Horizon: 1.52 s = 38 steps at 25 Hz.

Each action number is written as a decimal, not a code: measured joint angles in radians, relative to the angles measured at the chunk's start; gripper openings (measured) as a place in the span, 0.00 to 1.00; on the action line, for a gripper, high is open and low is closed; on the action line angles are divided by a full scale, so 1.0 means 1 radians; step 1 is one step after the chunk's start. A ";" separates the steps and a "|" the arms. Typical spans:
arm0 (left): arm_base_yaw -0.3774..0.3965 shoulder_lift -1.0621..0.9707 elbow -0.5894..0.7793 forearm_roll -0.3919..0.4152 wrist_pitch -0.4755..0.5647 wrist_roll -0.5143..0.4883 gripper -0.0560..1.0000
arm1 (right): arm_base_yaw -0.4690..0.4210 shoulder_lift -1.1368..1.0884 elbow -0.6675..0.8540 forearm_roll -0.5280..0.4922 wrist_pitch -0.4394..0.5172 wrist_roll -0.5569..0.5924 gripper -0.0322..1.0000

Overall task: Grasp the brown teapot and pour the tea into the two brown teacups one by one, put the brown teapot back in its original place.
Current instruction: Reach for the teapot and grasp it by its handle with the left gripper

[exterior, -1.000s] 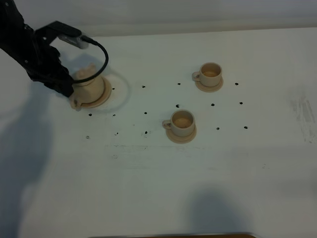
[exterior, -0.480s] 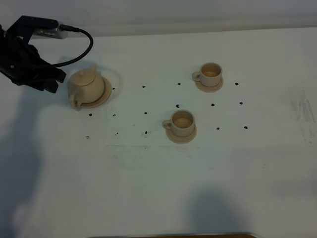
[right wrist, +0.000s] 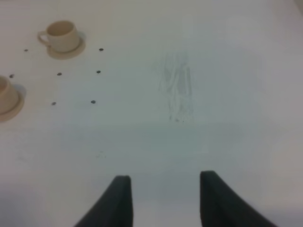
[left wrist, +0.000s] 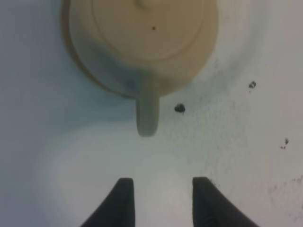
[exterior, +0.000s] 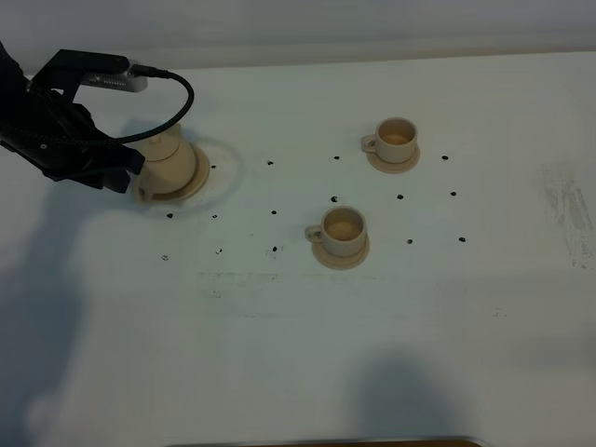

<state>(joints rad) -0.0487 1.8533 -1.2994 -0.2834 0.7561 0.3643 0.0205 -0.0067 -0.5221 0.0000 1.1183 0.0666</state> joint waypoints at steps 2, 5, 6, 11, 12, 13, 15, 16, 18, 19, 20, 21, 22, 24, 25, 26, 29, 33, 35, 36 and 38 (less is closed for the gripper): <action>-0.001 0.013 0.000 0.007 0.016 -0.021 0.32 | 0.000 0.000 0.000 0.000 0.000 0.000 0.37; -0.005 0.034 0.000 0.024 0.021 -0.064 0.32 | 0.000 0.000 0.000 0.000 0.000 0.000 0.37; -0.006 0.038 0.000 0.030 0.019 -0.076 0.32 | 0.000 0.000 0.000 0.000 0.000 0.000 0.37; -0.007 0.049 -0.016 0.050 0.014 -0.093 0.32 | 0.000 0.000 0.000 0.000 0.000 0.000 0.37; -0.007 0.057 -0.030 0.055 0.020 -0.093 0.32 | 0.000 0.000 0.000 0.000 0.000 0.000 0.37; -0.008 0.068 -0.043 0.060 0.025 -0.093 0.32 | 0.000 0.000 0.000 0.000 0.000 0.000 0.37; -0.009 0.089 -0.078 0.066 0.048 -0.093 0.32 | 0.000 0.000 0.000 0.000 0.000 0.000 0.37; -0.009 0.100 -0.094 0.066 0.061 -0.093 0.32 | 0.000 0.000 0.000 0.000 0.000 0.000 0.37; -0.012 0.118 -0.121 0.071 0.084 -0.093 0.32 | 0.000 0.000 0.000 0.000 0.000 0.000 0.37; -0.014 0.124 -0.131 0.074 0.090 -0.093 0.32 | 0.000 0.000 0.000 0.000 0.000 0.000 0.37; -0.018 0.130 -0.140 0.074 0.093 -0.092 0.32 | 0.000 0.000 0.000 0.000 0.000 0.000 0.37; -0.020 0.132 -0.146 0.074 0.094 -0.089 0.32 | 0.000 0.000 0.000 0.000 0.000 0.000 0.37; -0.021 0.136 -0.151 0.075 0.095 -0.088 0.32 | 0.000 0.000 0.000 0.000 0.000 0.000 0.37; -0.022 0.141 -0.158 0.079 0.096 -0.083 0.32 | 0.000 0.000 0.000 0.000 0.000 0.000 0.37; -0.022 0.143 -0.158 0.081 0.096 -0.081 0.32 | 0.000 0.000 0.000 0.000 0.000 0.000 0.37; -0.022 0.145 -0.158 0.082 0.096 -0.080 0.32 | 0.000 0.000 0.000 0.000 0.000 0.000 0.37; -0.025 0.159 -0.159 0.085 0.094 -0.079 0.32 | 0.000 0.000 0.000 0.000 0.000 0.000 0.37; -0.030 0.183 -0.161 0.086 0.083 -0.077 0.32 | 0.000 0.000 0.000 0.000 0.000 0.000 0.37; -0.030 0.195 -0.171 0.086 0.082 -0.077 0.32 | 0.000 0.000 0.000 0.000 0.000 0.000 0.37; -0.030 0.200 -0.179 0.089 0.082 -0.077 0.32 | 0.000 0.000 0.000 0.000 0.000 0.000 0.37; -0.031 0.205 -0.188 0.090 0.079 -0.077 0.32 | 0.000 0.000 0.000 0.000 0.000 0.000 0.37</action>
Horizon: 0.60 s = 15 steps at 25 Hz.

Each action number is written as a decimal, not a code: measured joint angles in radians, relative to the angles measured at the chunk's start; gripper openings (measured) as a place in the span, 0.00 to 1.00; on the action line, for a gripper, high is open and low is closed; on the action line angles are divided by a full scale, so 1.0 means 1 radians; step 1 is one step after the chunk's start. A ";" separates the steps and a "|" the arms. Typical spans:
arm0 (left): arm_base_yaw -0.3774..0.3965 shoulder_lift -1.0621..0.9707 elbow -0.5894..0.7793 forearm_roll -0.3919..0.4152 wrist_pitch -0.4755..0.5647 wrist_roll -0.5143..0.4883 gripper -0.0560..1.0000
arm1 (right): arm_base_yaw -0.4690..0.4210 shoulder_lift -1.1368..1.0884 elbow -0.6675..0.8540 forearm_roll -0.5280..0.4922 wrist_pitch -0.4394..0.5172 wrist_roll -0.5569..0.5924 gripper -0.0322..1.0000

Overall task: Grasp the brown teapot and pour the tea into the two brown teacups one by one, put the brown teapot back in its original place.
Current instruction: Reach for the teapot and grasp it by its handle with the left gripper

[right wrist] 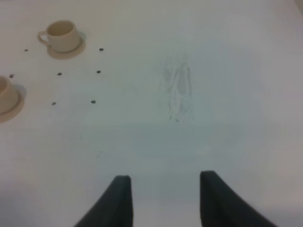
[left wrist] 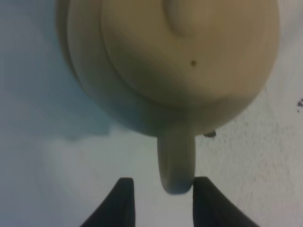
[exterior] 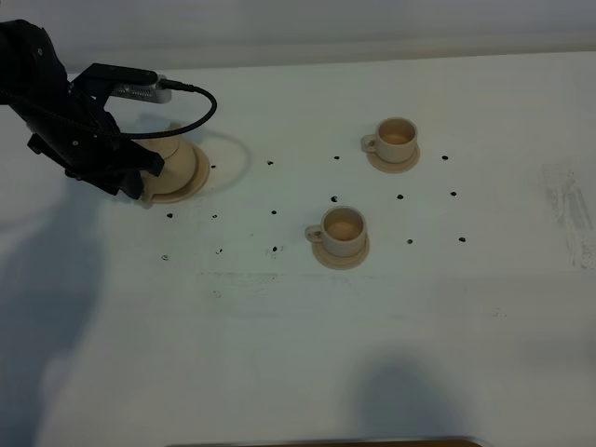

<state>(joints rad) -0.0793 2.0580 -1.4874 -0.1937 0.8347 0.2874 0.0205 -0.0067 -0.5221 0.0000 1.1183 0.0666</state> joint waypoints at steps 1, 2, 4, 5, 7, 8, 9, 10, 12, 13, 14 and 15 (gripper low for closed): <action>0.000 0.001 -0.001 0.000 -0.007 0.000 0.32 | 0.000 0.000 0.000 0.000 0.000 0.000 0.37; -0.001 0.001 -0.001 0.000 -0.014 0.001 0.32 | 0.000 0.000 0.000 0.000 0.000 0.000 0.37; -0.003 0.003 -0.001 0.000 -0.019 0.002 0.32 | 0.000 0.000 0.000 0.000 0.000 0.000 0.37; -0.005 0.003 -0.001 0.001 -0.021 0.002 0.32 | 0.000 0.000 0.000 0.000 0.000 0.000 0.37; -0.009 0.005 -0.001 0.001 -0.036 0.002 0.32 | 0.000 0.000 0.000 0.000 0.000 0.000 0.37; -0.011 0.005 -0.001 0.001 -0.040 0.002 0.32 | 0.000 0.000 0.000 0.000 0.000 0.000 0.37; -0.011 0.005 -0.001 0.001 -0.044 0.002 0.32 | 0.000 0.000 0.000 0.000 0.000 0.000 0.37; -0.011 0.005 -0.001 0.001 -0.045 0.002 0.32 | 0.000 0.000 0.000 0.000 0.000 0.000 0.37; -0.013 0.005 -0.001 0.002 -0.048 0.002 0.32 | 0.000 0.000 0.000 0.000 0.000 0.000 0.37; -0.015 0.005 -0.001 0.002 -0.048 0.002 0.32 | 0.000 0.000 0.000 0.000 0.000 0.000 0.37; -0.017 0.005 -0.001 0.002 -0.048 0.002 0.32 | 0.000 0.000 0.000 0.000 0.000 0.000 0.37; -0.020 0.005 -0.001 0.002 -0.048 0.002 0.32 | 0.000 0.000 0.000 0.000 0.000 0.000 0.37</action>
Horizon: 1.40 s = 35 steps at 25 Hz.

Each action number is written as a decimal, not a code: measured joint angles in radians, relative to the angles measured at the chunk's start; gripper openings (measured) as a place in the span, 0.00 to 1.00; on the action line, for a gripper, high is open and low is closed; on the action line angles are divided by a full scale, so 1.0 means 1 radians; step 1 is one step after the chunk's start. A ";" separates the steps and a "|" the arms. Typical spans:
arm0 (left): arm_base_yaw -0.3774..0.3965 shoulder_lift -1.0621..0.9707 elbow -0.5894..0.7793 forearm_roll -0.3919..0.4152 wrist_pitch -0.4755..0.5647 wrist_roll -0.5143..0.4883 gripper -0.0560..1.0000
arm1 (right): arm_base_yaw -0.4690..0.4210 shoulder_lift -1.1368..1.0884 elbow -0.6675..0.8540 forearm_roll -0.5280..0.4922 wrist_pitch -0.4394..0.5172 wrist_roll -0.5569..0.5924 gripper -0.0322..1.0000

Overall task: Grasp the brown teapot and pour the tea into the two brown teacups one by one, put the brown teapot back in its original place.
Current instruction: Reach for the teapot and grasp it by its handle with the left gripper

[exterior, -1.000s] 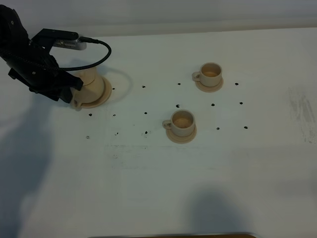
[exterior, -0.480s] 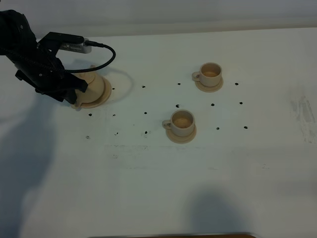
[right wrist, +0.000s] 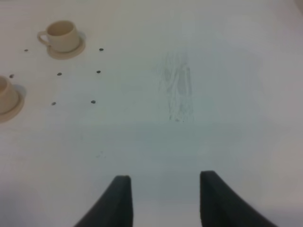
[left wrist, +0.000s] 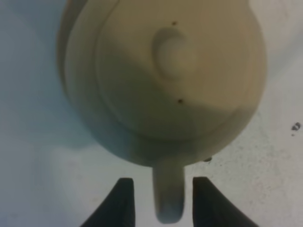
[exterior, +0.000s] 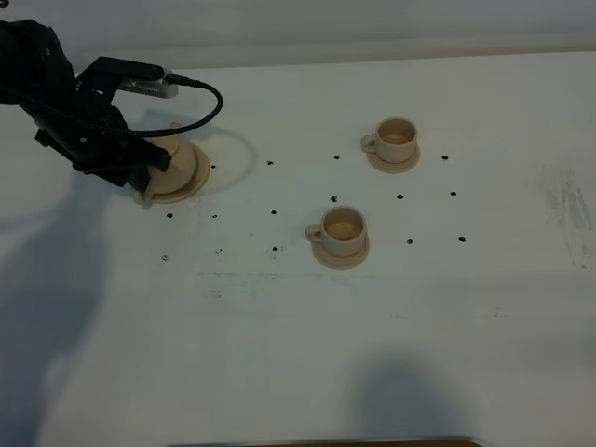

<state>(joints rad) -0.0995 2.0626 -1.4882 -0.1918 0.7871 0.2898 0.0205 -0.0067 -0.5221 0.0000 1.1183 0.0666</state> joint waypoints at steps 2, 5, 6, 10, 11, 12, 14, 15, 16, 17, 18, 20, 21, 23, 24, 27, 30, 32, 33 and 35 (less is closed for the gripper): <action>-0.006 0.000 0.000 -0.002 0.000 0.000 0.32 | 0.000 0.000 0.000 0.000 0.000 0.000 0.37; -0.012 0.000 0.000 -0.003 -0.005 0.000 0.32 | 0.000 0.000 0.000 0.000 0.000 0.000 0.37; -0.013 0.000 0.000 -0.003 -0.006 0.000 0.32 | 0.000 0.000 0.000 0.000 0.000 0.000 0.37; -0.014 0.000 0.000 -0.002 -0.006 -0.001 0.32 | 0.000 0.000 0.000 0.000 0.000 0.000 0.37; -0.014 0.000 0.000 -0.002 -0.006 -0.001 0.32 | 0.000 0.000 0.000 0.000 0.000 0.000 0.37; -0.014 0.000 0.000 -0.001 -0.006 -0.002 0.32 | 0.000 0.000 0.000 0.000 0.000 0.000 0.37; -0.016 0.000 0.000 0.000 -0.004 -0.004 0.32 | 0.000 0.000 0.000 0.000 0.000 0.000 0.37; -0.016 0.000 0.000 0.001 -0.004 -0.004 0.32 | 0.000 0.000 0.000 0.000 0.000 0.000 0.37; -0.016 0.000 0.000 0.001 -0.004 -0.005 0.32 | 0.000 0.000 0.000 0.000 0.000 0.000 0.37; -0.016 0.002 0.000 0.001 -0.004 -0.006 0.32 | 0.000 0.000 0.000 0.000 0.000 0.000 0.37; -0.016 0.002 0.000 0.001 -0.004 -0.008 0.32 | 0.000 0.000 0.000 0.000 0.000 0.000 0.37; -0.016 0.006 0.000 0.001 -0.003 -0.009 0.32 | 0.000 0.000 0.000 0.000 0.000 0.000 0.37; -0.016 0.008 0.000 0.001 -0.003 -0.009 0.32 | 0.000 0.000 0.000 0.000 0.000 0.000 0.37; -0.016 0.013 0.000 0.001 -0.003 -0.009 0.32 | 0.000 0.000 0.000 0.000 0.000 0.000 0.37; -0.016 0.014 0.000 0.001 -0.003 -0.009 0.32 | 0.000 0.000 0.000 0.000 0.000 0.000 0.37; -0.016 0.015 0.000 0.013 -0.003 -0.009 0.32 | 0.000 0.000 0.000 0.000 0.000 0.000 0.37; -0.016 0.015 0.000 0.031 -0.003 -0.010 0.24 | 0.000 0.000 0.000 0.000 0.000 0.000 0.37; -0.016 0.015 0.000 0.038 -0.003 -0.010 0.14 | 0.000 0.000 0.000 0.000 0.000 0.000 0.37; -0.016 0.015 0.000 0.040 -0.002 -0.010 0.13 | 0.000 0.000 0.000 0.000 0.000 0.000 0.37; -0.016 0.015 0.000 0.042 -0.002 -0.010 0.13 | 0.000 0.000 0.000 0.000 0.000 0.000 0.37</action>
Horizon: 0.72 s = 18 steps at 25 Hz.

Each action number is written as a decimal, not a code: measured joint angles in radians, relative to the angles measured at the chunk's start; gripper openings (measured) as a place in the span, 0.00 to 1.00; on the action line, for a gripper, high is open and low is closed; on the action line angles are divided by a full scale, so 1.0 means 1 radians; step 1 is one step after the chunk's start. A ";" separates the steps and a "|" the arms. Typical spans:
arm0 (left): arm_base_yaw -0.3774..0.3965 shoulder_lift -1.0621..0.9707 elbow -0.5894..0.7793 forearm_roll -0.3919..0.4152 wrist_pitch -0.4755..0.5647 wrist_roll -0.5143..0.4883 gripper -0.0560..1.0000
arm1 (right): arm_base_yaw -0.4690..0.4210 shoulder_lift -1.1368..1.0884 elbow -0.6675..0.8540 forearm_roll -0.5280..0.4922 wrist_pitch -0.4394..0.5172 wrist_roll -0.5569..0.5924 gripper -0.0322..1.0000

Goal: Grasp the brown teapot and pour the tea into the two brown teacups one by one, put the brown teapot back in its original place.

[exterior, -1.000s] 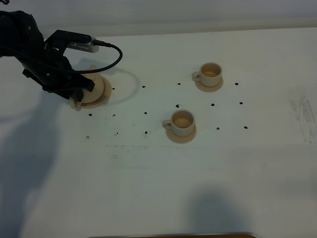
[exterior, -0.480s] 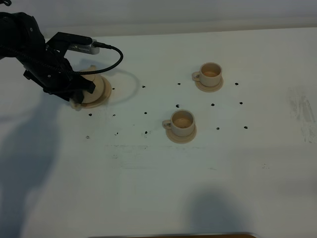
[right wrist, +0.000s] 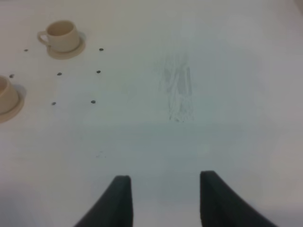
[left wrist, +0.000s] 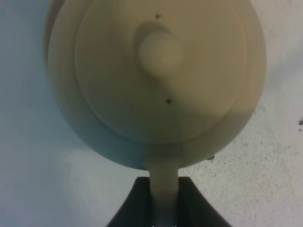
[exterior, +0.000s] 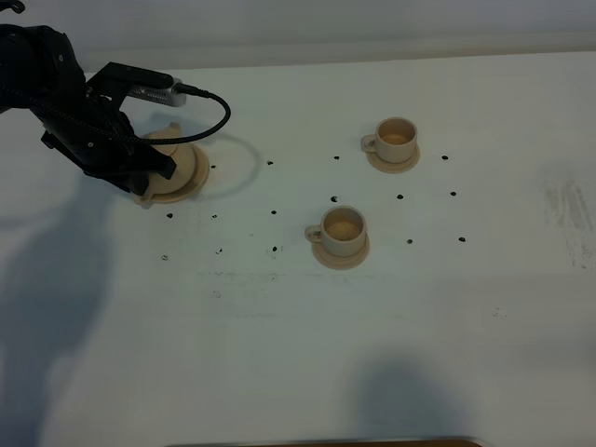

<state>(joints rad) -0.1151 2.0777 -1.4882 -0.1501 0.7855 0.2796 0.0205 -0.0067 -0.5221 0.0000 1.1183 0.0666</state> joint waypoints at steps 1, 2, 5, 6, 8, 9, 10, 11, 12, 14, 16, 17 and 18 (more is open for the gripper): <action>0.000 0.000 0.000 0.000 0.000 0.000 0.13 | 0.000 0.000 0.000 0.000 0.000 0.000 0.37; 0.000 0.000 0.000 0.000 0.000 0.000 0.13 | 0.000 0.000 0.000 0.000 0.000 0.000 0.37; 0.000 0.000 0.000 0.000 0.000 0.013 0.13 | 0.000 0.000 0.000 0.000 0.000 0.000 0.37; -0.001 0.000 0.000 0.000 0.003 0.019 0.13 | 0.000 0.000 0.000 0.000 0.000 0.000 0.37; -0.003 0.000 0.000 0.005 0.002 0.037 0.13 | 0.000 0.000 0.000 0.000 0.000 0.000 0.37; -0.003 -0.002 0.000 0.005 0.002 0.045 0.13 | 0.000 0.000 0.000 0.000 0.000 0.000 0.37; -0.004 -0.004 0.000 0.007 0.002 0.049 0.13 | 0.000 0.000 0.000 0.000 0.000 0.000 0.37; -0.005 -0.007 0.000 0.009 0.003 0.055 0.13 | 0.000 0.000 0.000 0.000 0.000 0.000 0.37; -0.007 -0.012 0.000 0.012 0.003 0.058 0.13 | 0.000 0.000 0.000 0.000 0.000 0.000 0.37; -0.010 -0.028 0.000 0.013 0.006 0.076 0.13 | 0.000 0.000 0.000 0.000 0.000 0.000 0.37; -0.013 -0.047 0.000 0.013 0.009 0.088 0.13 | 0.000 0.000 0.000 0.000 0.000 0.000 0.37; -0.013 -0.058 0.000 0.013 0.009 0.094 0.13 | 0.000 0.000 0.000 0.000 0.000 0.000 0.37; -0.013 -0.067 0.000 0.013 0.010 0.104 0.13 | 0.000 0.000 0.000 0.000 0.000 0.000 0.37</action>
<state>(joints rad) -0.1278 2.0106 -1.4882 -0.1375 0.7956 0.3834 0.0205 -0.0067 -0.5221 0.0000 1.1183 0.0670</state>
